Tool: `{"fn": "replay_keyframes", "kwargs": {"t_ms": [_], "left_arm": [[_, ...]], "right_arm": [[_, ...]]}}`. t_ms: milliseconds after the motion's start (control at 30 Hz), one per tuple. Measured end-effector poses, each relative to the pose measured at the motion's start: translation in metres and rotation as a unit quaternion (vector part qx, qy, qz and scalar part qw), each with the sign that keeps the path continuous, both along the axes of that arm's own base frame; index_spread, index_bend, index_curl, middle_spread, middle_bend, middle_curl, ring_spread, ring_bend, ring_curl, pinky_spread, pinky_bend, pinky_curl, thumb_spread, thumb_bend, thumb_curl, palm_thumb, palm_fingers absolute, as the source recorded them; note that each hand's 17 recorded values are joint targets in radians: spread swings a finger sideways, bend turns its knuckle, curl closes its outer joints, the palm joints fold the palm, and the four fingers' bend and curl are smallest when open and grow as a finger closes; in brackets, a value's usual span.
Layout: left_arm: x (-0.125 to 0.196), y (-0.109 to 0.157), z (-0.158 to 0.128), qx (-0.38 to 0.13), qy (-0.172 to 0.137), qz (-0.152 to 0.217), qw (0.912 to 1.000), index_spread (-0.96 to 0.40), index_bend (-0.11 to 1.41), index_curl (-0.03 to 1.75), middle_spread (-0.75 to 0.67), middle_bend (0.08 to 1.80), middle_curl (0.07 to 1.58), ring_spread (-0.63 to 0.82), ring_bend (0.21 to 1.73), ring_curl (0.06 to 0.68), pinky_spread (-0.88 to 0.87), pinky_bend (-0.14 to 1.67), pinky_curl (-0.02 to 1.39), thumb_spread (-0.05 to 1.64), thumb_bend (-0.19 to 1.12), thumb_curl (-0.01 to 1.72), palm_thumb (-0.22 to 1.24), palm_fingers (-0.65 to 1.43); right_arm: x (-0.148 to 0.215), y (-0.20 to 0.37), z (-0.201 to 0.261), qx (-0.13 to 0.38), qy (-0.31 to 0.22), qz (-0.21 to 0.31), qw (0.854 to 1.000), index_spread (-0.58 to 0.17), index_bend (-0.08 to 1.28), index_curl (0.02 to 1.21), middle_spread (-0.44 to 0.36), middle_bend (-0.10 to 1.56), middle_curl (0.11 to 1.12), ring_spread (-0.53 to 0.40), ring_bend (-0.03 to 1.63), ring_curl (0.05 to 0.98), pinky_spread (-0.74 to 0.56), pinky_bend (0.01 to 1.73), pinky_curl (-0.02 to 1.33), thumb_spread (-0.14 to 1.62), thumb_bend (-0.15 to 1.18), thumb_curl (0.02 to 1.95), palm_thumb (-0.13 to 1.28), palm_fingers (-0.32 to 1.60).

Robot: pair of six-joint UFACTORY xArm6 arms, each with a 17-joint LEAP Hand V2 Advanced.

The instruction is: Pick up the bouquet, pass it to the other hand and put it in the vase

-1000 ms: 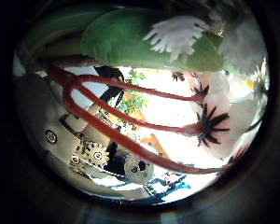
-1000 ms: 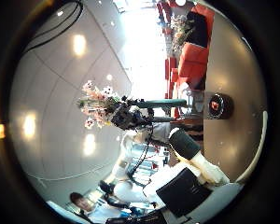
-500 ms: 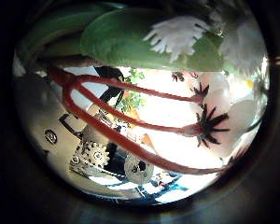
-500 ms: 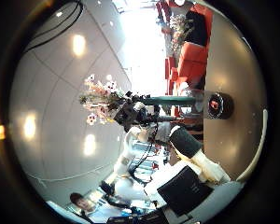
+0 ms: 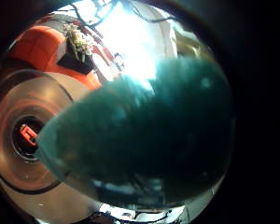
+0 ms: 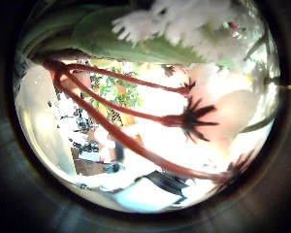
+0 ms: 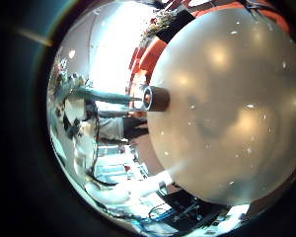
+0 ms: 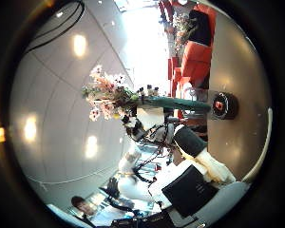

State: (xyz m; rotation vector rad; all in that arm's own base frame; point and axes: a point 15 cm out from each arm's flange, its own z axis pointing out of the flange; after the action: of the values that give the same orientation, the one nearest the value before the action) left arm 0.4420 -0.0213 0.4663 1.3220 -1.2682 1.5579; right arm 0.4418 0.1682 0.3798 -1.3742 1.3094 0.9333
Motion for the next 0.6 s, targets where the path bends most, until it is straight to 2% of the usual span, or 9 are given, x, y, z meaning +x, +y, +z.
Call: {"fn": "replay_keyframes", "kwargs": {"t_ms": [133,267,467,600], "left_arm": [[0.005,0.024,-0.012,0.016,0.002,0.035,0.9993,0.07,0.04,0.84,0.46,0.18,0.56,0.52,0.71,0.219,0.42,0.19,0.69,0.94,-0.06,0.47,0.16,-0.32],[-0.001,0.032,-0.017,0.023,0.011,0.033,0.9991,0.21,0.07,0.67,0.56,0.15,0.47,0.6,0.63,0.189,0.55,0.16,0.58,0.91,-0.05,0.42,0.11,-0.26],[-0.012,0.034,-0.031,0.054,0.034,0.018,0.9978,0.27,0.12,0.5,0.61,0.15,0.38,0.66,0.56,0.166,0.61,0.16,0.47,0.87,-0.04,0.38,0.09,-0.2],[-0.023,0.049,-0.04,0.072,0.057,0.018,0.9956,0.28,0.14,0.44,0.62,0.15,0.33,0.68,0.52,0.159,0.62,0.16,0.41,0.86,-0.04,0.37,0.08,-0.17]], "right_arm": [[-0.001,0.0,0.0,0.0,-0.002,0.003,1.0,-0.182,0.18,0.32,0.178,0.18,0.3,0.234,0.36,0.268,0.44,0.46,0.3,1.08,-0.02,0.56,0.81,0.07],[-0.001,0.0,-0.001,0.0,0.0,0.003,1.0,-0.179,0.18,0.33,0.178,0.18,0.3,0.227,0.36,0.268,0.45,0.46,0.3,1.08,-0.02,0.57,0.81,0.09],[-0.002,0.001,0.0,0.001,-0.001,0.004,1.0,-0.176,0.18,0.33,0.178,0.18,0.29,0.225,0.36,0.27,0.45,0.45,0.3,1.08,-0.02,0.57,0.81,0.1],[-0.002,0.001,0.0,0.001,-0.002,0.005,1.0,-0.176,0.18,0.34,0.178,0.18,0.29,0.224,0.36,0.27,0.45,0.45,0.3,1.08,-0.02,0.57,0.81,0.11]]}}
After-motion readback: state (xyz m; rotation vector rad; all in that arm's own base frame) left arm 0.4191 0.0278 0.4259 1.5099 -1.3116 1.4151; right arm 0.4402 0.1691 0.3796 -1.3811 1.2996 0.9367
